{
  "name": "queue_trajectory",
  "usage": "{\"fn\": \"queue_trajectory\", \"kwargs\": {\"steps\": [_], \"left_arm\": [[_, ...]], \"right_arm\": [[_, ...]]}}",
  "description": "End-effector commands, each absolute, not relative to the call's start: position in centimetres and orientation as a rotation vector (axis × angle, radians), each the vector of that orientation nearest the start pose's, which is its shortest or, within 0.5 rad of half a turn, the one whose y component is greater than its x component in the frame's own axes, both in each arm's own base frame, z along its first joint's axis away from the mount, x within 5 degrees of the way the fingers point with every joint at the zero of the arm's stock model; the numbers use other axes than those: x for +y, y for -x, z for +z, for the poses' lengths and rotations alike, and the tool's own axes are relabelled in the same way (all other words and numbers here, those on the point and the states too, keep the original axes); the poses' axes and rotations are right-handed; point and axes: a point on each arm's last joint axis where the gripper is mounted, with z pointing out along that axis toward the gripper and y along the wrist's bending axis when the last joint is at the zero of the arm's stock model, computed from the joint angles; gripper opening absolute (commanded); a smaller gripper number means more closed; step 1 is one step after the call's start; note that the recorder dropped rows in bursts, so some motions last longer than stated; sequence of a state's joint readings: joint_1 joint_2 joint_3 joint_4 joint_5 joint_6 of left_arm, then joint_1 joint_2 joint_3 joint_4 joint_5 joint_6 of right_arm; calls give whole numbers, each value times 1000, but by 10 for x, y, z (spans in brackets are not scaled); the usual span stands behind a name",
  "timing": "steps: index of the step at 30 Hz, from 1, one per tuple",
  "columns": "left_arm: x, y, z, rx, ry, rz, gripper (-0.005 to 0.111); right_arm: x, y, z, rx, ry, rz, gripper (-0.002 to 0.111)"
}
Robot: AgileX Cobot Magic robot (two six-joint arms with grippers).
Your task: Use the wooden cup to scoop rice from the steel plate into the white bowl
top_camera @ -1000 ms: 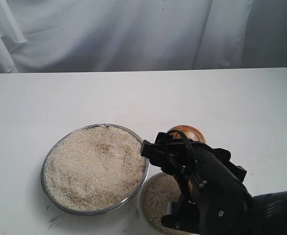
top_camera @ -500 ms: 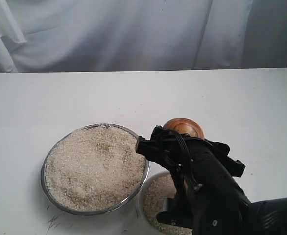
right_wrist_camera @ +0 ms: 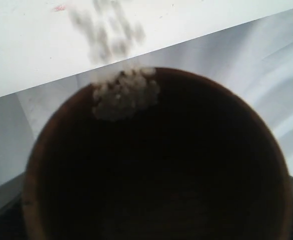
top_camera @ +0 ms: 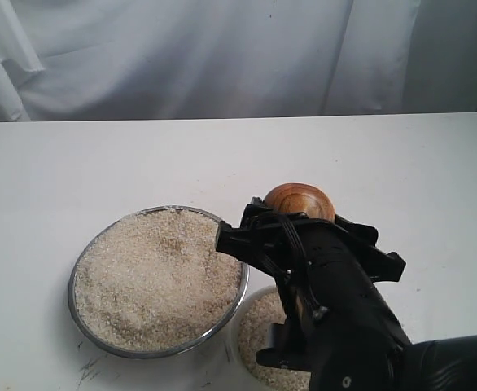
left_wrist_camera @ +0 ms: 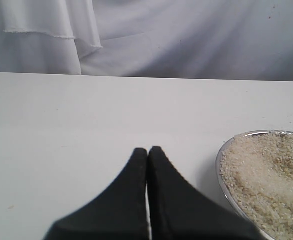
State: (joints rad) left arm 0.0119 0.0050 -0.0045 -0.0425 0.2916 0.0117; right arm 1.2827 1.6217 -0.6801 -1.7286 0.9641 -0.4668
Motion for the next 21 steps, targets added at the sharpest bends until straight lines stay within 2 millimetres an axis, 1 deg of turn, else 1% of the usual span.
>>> {"fn": "queue_trajectory", "kwargs": {"steps": [1, 21], "left_arm": [[-1, -55, 187, 1768, 30, -27, 0], [-1, -55, 187, 1768, 30, -27, 0]], "right_arm": [[249, -145, 201, 27, 2323, -1619, 0], [250, -145, 205, -95, 2345, -1708, 0]]}}
